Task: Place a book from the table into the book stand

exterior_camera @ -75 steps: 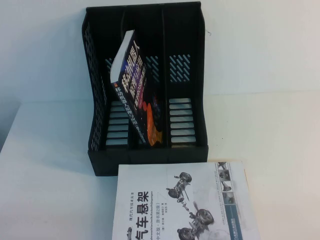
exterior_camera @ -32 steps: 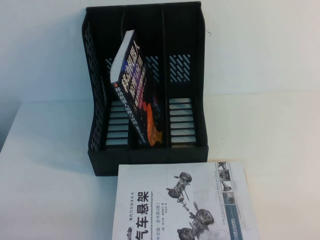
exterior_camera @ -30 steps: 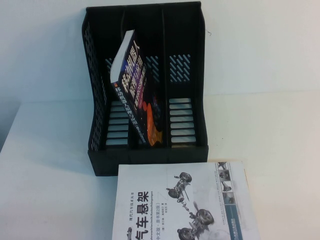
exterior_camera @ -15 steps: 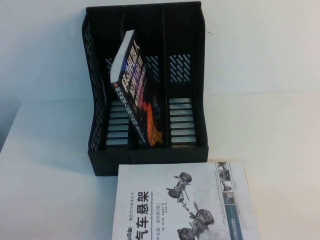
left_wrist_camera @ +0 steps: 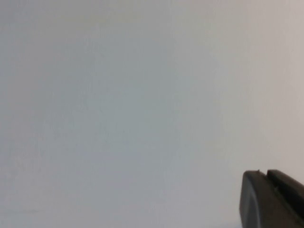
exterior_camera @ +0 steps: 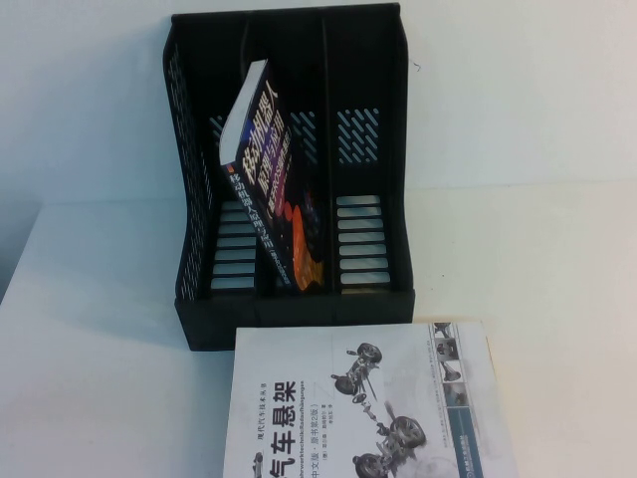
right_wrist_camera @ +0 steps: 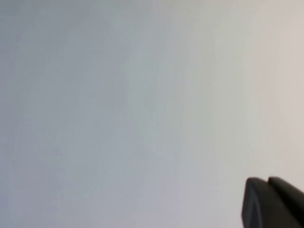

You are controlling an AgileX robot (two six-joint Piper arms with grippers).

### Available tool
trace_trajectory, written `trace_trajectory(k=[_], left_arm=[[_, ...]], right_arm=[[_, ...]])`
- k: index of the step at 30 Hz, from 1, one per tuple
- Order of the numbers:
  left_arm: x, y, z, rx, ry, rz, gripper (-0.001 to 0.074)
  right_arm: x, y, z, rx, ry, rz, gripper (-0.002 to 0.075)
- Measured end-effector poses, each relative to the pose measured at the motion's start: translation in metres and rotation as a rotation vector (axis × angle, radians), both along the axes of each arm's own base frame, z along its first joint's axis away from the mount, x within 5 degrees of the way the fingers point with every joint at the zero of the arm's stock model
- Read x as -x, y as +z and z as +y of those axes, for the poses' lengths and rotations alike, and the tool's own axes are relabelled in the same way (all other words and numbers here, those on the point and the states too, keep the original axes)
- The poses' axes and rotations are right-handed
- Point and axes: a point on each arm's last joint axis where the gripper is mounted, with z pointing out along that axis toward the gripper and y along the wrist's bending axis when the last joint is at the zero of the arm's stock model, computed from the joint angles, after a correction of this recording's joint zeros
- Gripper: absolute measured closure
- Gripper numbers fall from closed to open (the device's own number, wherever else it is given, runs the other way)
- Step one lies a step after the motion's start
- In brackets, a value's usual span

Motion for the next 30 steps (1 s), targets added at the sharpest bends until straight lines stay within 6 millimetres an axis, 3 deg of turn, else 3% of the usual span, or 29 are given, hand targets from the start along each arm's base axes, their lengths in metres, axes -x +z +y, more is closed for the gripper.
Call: trace_trajectory(k=[10,17,21,30], left_arm=[[0.005,0.006,0.0,0.0,0.006,-0.086,0.0738],[0.004,0.006,0.0,0.012,-0.002,-0.084,0.0738],[-0.001,0.002,-0.001,-0.019,0.003,0.024,0.0738],[0.0,0.017,-0.003,-0.093,0.0,0.356,0.0738]], right_arm=[[0.013,0.013,0.001,0.002,0.02,-0.203,0.0728],[0.015,0.015,0.0,-0.025,0.023,-0.236,0.0728],[0.015,0.016,0.0,-0.025,0.023,-0.238,0.0728],[0.015,0.015,0.0,-0.026,0.023,-0.237,0.0728]])
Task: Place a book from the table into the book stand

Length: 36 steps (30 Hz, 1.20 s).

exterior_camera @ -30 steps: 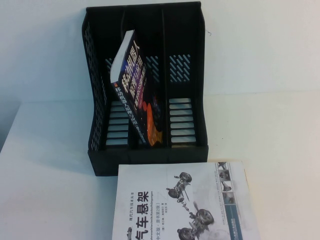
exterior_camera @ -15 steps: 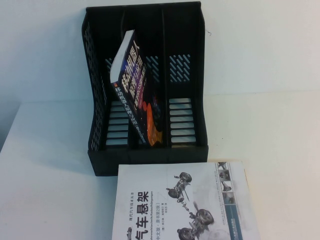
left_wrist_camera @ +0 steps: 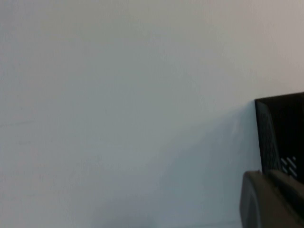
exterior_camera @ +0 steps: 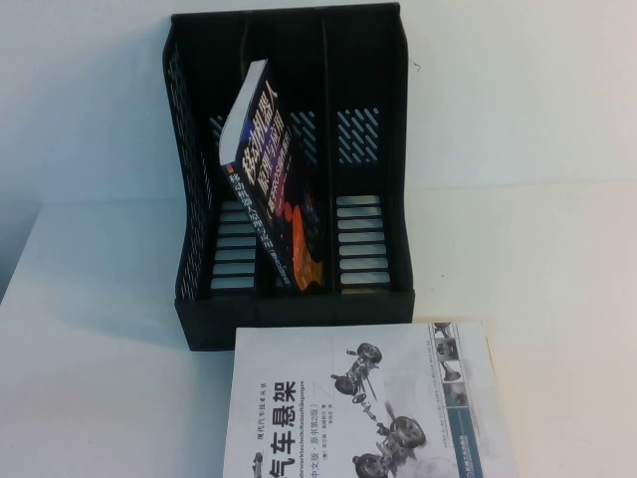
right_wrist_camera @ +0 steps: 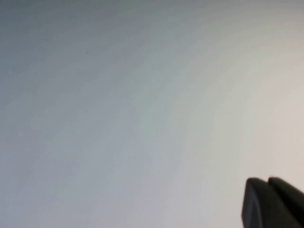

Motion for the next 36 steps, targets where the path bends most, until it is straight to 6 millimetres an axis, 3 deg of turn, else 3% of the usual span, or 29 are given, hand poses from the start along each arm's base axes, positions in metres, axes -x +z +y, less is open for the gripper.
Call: trace_trajectory(k=[15,22,27,30,36], left_arm=[[-0.001,-0.004,0.0,-0.013,0.002,0.031,0.0738],[-0.001,-0.004,0.0,-0.02,0.003,0.031,0.0738],[-0.001,-0.004,0.0,-0.013,0.002,0.04,0.0738],[-0.001,-0.005,0.0,0.017,-0.005,0.051,0.0738],[-0.003,-0.01,-0.001,0.111,-0.024,0.107,0.0738]], right_arm=[[0.001,0.001,0.0,-0.003,0.001,-0.015,0.0728],[0.007,0.005,-0.012,-0.17,0.008,-0.09,0.0728],[-0.004,0.012,-0.012,-0.176,-0.01,0.128,0.0728],[-0.009,0.022,-0.01,-0.119,-0.04,0.329,0.0728],[-0.02,0.039,-0.006,-0.005,-0.08,0.556,0.0728]])
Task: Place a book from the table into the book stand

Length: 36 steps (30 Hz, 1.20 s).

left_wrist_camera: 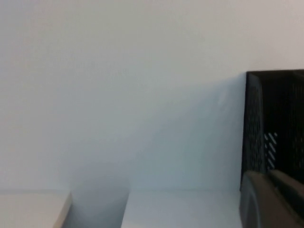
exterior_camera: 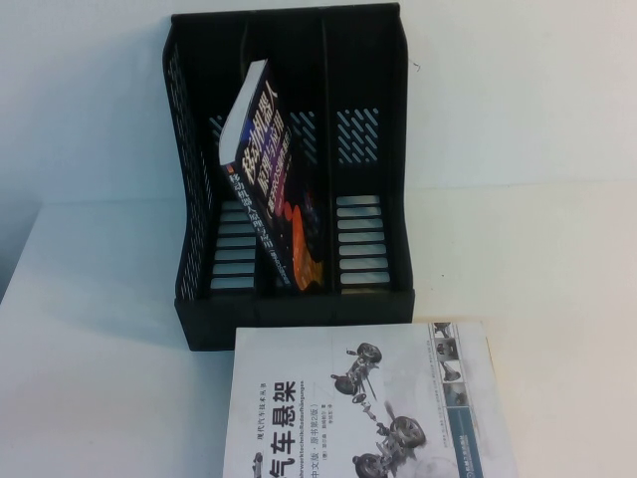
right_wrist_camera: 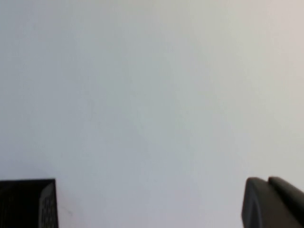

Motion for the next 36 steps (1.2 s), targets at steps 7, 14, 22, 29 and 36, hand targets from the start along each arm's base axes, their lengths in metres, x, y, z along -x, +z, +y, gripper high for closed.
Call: trace_trajectory(k=[7,14,22,29,36], left_arm=[[-0.017,-0.003,-0.002,0.044,-0.019,0.277,0.0738],[-0.044,-0.01,-0.006,0.07,-0.056,0.6,0.0738],[-0.069,0.008,-0.021,0.133,-0.212,0.727,0.0738],[-0.097,0.022,-0.031,0.137,-0.34,0.794,0.0738],[-0.123,0.012,-0.034,0.188,-0.358,0.899,0.0738]], right_arm=[[-0.029,0.004,0.007,-0.096,0.095,0.305,0.0728],[-0.066,-0.022,0.017,-0.156,0.187,0.736,0.0728],[-0.103,-0.044,0.032,-0.429,0.316,0.982,0.0728],[-0.138,-0.067,0.05,-0.36,0.546,1.195,0.0728],[-0.163,-0.099,0.052,-0.344,0.58,1.38,0.0728]])
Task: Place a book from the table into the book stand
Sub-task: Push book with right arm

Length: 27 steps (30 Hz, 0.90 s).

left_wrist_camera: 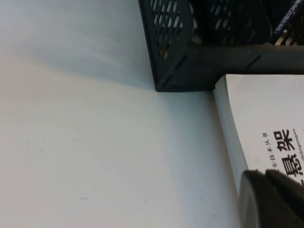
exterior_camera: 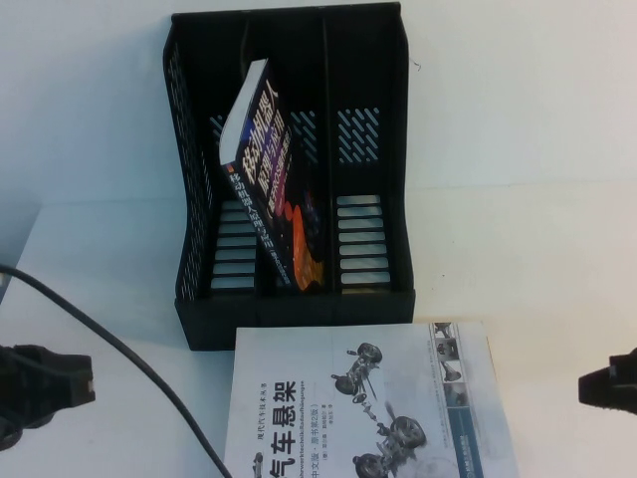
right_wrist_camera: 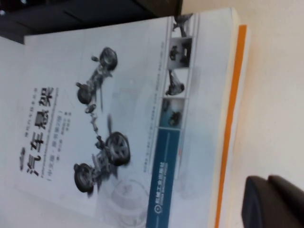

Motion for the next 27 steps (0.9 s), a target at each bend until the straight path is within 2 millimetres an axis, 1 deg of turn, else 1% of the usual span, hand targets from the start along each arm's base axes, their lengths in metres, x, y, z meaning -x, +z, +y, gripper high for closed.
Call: trace_trajectory(k=[3,8,11,14,19,24,27], left_arm=[[-0.006,-0.006,-0.001,0.026,0.009,0.039,0.0738],[-0.013,-0.015,-0.003,0.053,0.001,0.103,0.0738],[-0.014,-0.022,-0.006,0.065,-0.031,0.164,0.0738],[-0.015,-0.028,-0.008,0.087,-0.05,0.218,0.0738],[-0.015,-0.028,-0.011,0.111,-0.078,0.226,0.0738],[-0.016,-0.027,-0.012,0.129,-0.084,0.215,0.0738],[-0.016,-0.027,-0.012,0.125,-0.087,0.211,0.0738]], right_arm=[[-0.008,-0.011,0.007,0.023,0.043,0.041,0.0728],[-0.016,-0.026,0.031,0.11,0.157,0.065,0.0728],[-0.022,-0.032,0.045,0.128,0.196,0.097,0.0728],[-0.029,-0.037,0.054,0.149,0.221,0.122,0.0728],[-0.041,-0.045,0.056,0.212,0.231,0.166,0.0728],[-0.049,-0.048,0.051,0.306,0.224,0.192,0.0728],[-0.052,-0.05,0.051,0.328,0.237,0.207,0.0728]])
